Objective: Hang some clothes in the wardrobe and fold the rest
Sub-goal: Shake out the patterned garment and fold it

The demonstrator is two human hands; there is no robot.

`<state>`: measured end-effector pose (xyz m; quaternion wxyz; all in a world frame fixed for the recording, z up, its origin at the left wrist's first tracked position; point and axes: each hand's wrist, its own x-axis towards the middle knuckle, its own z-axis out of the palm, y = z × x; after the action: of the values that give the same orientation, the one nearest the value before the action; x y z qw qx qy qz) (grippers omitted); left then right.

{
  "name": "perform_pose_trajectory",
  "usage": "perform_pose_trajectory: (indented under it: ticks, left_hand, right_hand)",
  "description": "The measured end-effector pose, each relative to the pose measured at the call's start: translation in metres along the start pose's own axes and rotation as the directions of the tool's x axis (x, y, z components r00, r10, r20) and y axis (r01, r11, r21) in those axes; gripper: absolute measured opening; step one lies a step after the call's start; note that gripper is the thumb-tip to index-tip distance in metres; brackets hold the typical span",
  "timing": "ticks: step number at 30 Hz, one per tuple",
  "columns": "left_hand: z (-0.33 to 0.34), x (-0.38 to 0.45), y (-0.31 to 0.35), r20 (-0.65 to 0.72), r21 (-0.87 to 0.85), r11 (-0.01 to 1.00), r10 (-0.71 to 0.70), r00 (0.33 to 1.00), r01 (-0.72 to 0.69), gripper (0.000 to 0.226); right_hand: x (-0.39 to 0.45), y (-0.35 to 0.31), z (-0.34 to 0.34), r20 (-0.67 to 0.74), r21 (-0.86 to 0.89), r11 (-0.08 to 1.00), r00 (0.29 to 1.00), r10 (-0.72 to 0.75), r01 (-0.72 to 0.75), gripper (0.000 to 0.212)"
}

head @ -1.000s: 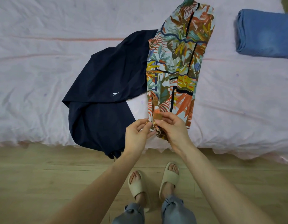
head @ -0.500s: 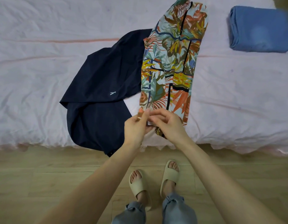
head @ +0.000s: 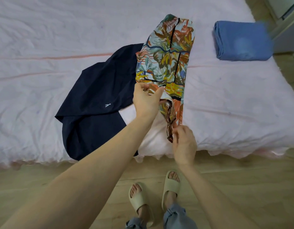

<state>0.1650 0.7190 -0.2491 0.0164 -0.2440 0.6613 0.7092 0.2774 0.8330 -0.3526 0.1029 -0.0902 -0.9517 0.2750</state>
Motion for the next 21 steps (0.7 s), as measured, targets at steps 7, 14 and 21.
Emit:
perform_pose_trajectory:
  ticks: [7,14,21]
  left_hand:
    - [0.01,0.011,0.006,-0.094,0.155,0.984,0.105,0.99,-0.09,0.028]
    - [0.021,0.011,-0.004,-0.073,0.165,0.984,0.076,0.994,-0.064,0.031]
    - [0.024,0.016,-0.008,-0.051,0.181,0.982,0.064,0.997,-0.054,0.034]
  right_hand:
    - [0.013,0.011,-0.019,0.007,0.113,0.994,1.0,-0.003,0.003,0.013]
    - [0.006,0.018,-0.005,0.137,-0.139,0.99,0.99,0.041,-0.022,0.053]
    - [0.026,0.01,0.014,0.193,-0.122,0.989,0.976,0.102,-0.08,0.034]
